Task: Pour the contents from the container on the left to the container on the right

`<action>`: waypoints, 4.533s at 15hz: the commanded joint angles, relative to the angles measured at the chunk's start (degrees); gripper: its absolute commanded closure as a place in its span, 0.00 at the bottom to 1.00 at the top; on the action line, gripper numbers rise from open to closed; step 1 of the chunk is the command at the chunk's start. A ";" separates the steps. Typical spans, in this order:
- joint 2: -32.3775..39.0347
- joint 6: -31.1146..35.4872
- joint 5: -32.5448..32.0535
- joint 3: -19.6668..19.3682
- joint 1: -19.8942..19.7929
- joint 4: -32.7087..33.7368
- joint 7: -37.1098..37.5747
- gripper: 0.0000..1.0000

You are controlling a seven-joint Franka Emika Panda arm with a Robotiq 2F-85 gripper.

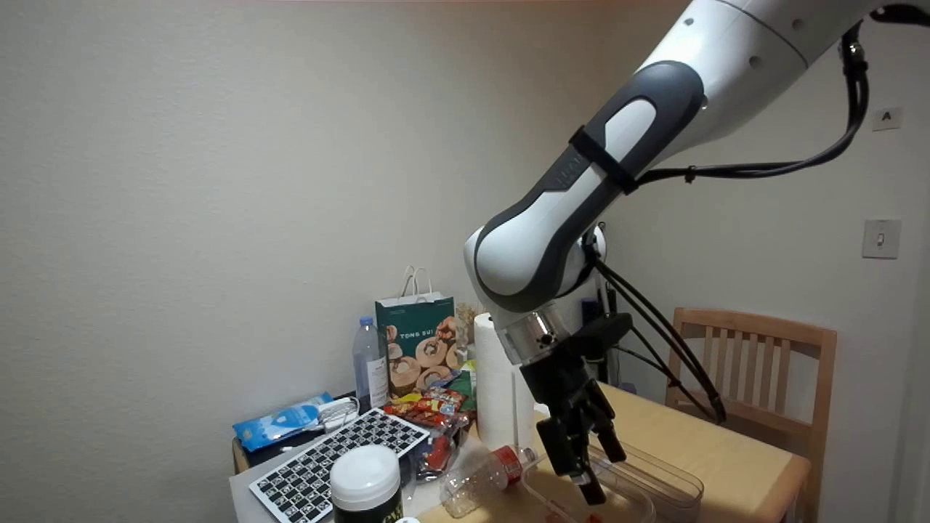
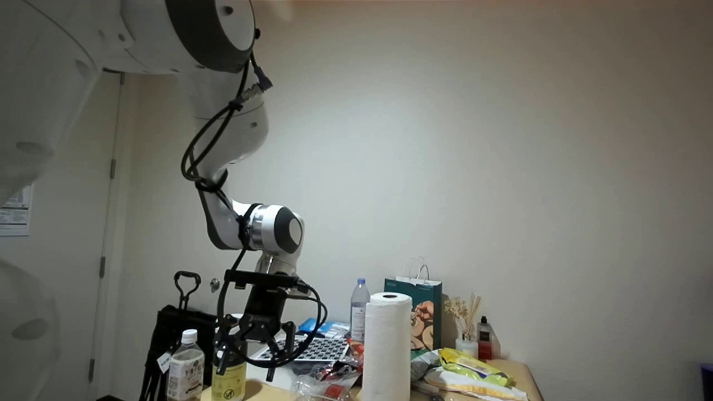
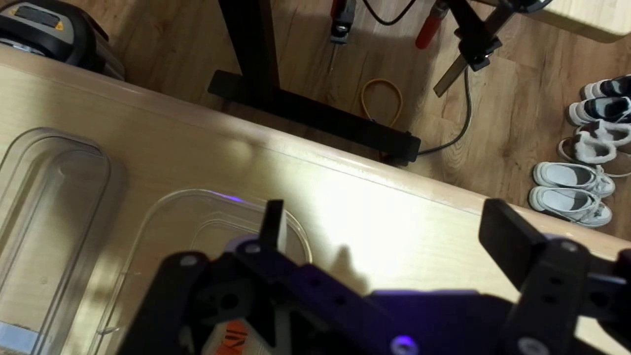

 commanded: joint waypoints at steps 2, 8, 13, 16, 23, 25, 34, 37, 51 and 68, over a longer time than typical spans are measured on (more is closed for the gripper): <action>0.32 -0.13 -0.03 0.12 -0.11 0.55 0.04 0.00; 6.39 8.87 -3.90 -1.56 1.04 -0.67 10.37 0.00; 13.16 11.79 -5.07 -2.56 1.51 2.35 12.54 0.00; 13.32 10.95 -5.57 -2.30 1.15 2.39 10.76 0.00; 15.88 17.80 -6.06 -3.77 3.86 4.49 20.98 0.00; 17.15 18.23 -6.02 -4.04 4.34 5.52 21.86 0.00; 20.81 17.70 -5.95 -4.77 4.45 9.17 20.75 0.73; 20.13 14.87 -6.25 -5.32 4.69 9.77 21.14 0.91; 12.15 -1.55 -9.97 -6.86 4.05 8.55 20.46 0.94; 6.85 7.78 -4.49 -4.71 -5.14 1.15 -3.15 0.94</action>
